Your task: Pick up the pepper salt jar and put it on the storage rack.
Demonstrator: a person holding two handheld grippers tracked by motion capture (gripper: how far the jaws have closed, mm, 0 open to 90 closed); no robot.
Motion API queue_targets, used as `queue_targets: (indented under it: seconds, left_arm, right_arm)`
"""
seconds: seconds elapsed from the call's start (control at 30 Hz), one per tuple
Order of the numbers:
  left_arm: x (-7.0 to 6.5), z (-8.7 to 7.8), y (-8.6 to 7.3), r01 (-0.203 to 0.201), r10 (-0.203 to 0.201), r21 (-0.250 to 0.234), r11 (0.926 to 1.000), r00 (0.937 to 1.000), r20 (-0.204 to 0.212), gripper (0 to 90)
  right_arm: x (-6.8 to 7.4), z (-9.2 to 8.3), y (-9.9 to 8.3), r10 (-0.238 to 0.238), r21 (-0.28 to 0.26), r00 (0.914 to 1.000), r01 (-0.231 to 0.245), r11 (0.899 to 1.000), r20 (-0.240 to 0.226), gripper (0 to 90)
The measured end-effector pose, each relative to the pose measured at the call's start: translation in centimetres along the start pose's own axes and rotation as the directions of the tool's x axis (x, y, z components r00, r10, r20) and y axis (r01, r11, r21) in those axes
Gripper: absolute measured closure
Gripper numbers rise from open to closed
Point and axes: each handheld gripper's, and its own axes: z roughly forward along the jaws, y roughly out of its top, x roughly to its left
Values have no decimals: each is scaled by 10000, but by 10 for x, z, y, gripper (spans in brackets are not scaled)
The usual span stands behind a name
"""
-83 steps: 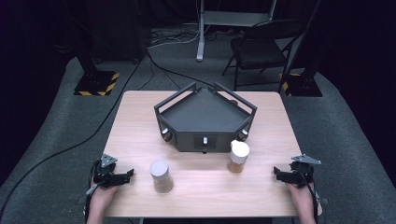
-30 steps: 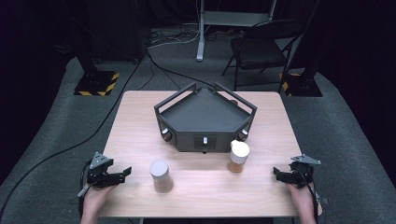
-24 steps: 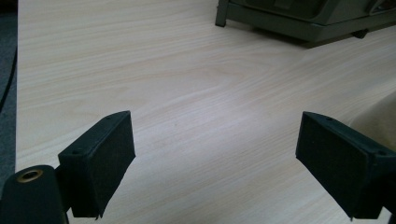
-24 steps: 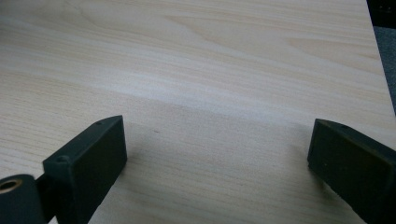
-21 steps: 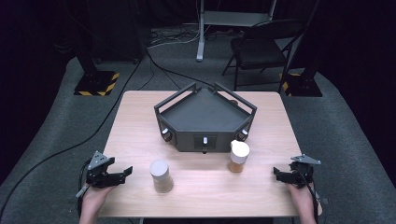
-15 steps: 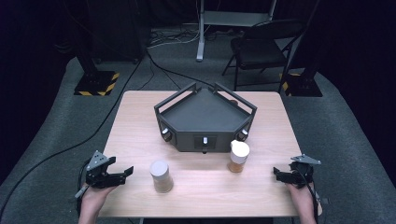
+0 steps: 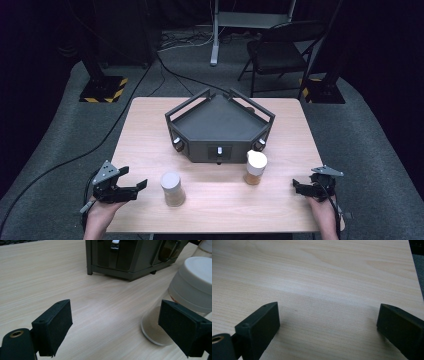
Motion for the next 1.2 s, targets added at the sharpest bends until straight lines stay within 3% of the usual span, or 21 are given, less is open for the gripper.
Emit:
queue_targets:
  seconds: [0.57,1.2]
  left_arm:
    - [-18,-7,16,-576,590,-222,9981,9957,713,113]
    - [-35,7,25,-1042,1075,-297,9941,9824,1529,112]
  right_arm:
    - [0,0,0,-14,-4,10000,14,10000,-12,36]
    - [0,0,0,-15,-6,10000,15,10000,-20,36]
